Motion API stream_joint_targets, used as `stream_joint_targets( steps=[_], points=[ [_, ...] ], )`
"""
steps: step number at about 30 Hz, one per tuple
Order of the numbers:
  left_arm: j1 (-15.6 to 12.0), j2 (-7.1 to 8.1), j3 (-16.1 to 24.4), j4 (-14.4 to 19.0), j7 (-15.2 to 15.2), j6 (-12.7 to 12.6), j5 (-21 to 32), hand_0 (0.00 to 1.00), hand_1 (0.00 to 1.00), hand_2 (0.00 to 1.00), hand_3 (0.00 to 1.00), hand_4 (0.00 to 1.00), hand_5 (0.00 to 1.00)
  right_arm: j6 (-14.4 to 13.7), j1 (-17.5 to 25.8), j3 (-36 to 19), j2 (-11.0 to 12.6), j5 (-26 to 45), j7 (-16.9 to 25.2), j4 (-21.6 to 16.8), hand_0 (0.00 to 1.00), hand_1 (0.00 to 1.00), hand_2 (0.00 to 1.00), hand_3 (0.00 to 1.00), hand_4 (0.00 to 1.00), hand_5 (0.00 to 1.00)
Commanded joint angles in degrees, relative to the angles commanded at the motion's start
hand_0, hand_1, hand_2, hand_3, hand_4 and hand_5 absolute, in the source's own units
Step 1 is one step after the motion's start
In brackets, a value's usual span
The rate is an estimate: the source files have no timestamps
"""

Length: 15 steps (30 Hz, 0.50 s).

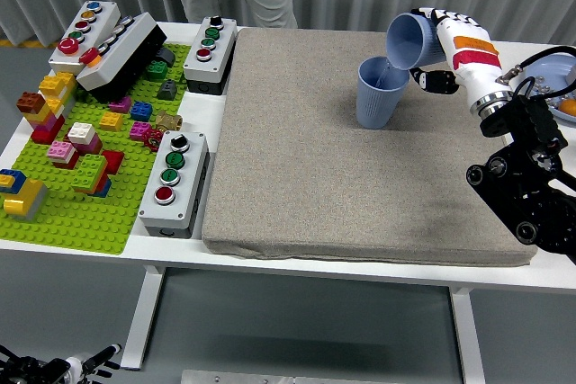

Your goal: Pick cup pour cup place

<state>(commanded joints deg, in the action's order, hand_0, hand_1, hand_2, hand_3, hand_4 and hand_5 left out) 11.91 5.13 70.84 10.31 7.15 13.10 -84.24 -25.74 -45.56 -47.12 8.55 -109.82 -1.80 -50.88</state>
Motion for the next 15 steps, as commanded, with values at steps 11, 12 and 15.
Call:
stream_joint_targets(
  steps=[11, 12, 15],
  points=[
    [0.0, 0.05, 0.2, 0.0, 0.0, 0.0, -0.2, 0.849, 0.859, 0.890, 0.787, 0.596, 0.998, -0.6, -0.7, 2.1, 1.1, -0.3, 0.2, 0.3, 0.669, 0.527, 0.461, 0.480, 0.476, 0.002],
    [0.1, 0.04, 0.2, 0.0, 0.0, 0.0, -0.2, 0.849, 0.859, 0.890, 0.787, 0.596, 0.998, -0.6, -0.8, 2.2, 1.1, -0.3, 0.2, 0.4, 0.669, 0.527, 0.461, 0.480, 0.476, 0.002],
    [0.1, 0.05, 0.3, 0.0, 0.0, 0.0, -0.1, 0.848, 0.859, 0.889, 0.786, 0.595, 0.998, -0.5, -1.1, 2.5, 1.4, -0.7, 0.2, 0.3, 0.684, 0.528, 0.461, 0.481, 0.475, 0.002]
  ],
)
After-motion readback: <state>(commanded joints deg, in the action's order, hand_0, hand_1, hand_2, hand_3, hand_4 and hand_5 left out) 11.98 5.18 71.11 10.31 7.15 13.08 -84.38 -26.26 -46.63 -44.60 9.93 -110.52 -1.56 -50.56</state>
